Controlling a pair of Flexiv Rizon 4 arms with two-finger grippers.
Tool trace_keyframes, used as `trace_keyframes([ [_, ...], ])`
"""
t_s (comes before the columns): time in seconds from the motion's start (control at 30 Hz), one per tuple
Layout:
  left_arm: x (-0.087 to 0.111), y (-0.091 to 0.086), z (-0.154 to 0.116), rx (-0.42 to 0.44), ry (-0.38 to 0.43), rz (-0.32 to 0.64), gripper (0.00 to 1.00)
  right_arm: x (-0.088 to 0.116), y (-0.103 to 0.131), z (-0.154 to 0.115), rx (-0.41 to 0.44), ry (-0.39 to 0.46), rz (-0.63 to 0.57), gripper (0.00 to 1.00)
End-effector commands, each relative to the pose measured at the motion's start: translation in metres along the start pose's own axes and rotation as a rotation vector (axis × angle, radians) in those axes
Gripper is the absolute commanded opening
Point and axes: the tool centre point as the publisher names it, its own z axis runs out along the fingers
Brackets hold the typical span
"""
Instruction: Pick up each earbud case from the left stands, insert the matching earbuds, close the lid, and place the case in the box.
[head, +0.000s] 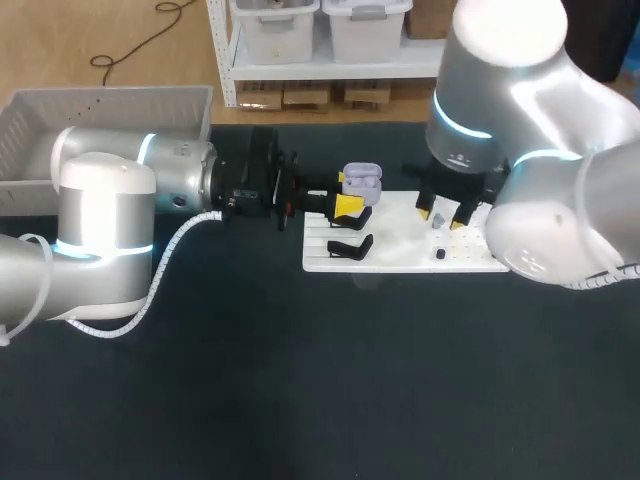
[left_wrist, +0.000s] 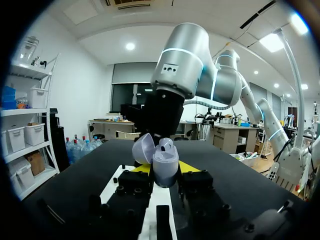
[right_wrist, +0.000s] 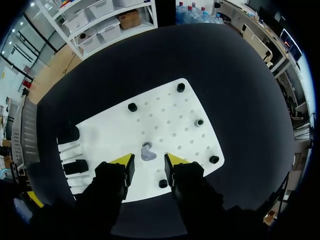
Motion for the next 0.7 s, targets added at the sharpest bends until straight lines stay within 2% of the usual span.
trace_keyframes([
  [0.03, 0.001, -0.001, 0.000, -0.002, -0.003, 0.003, 0.00, 0.000, -0.001, 0.004, -0.003, -0.012, 0.000, 0.40],
  [0.43, 0.001, -0.001, 0.000, -0.002, -0.003, 0.003, 0.00, -0.010, 0.001, 0.010, 0.000, -0.007, -0.006, 0.35],
  [0.7, 0.001, -0.001, 0.000, -0.002, -0.003, 0.003, 0.00, -0.009, 0.002, 0.012, 0.000, 0.001, -0.014, 0.33],
])
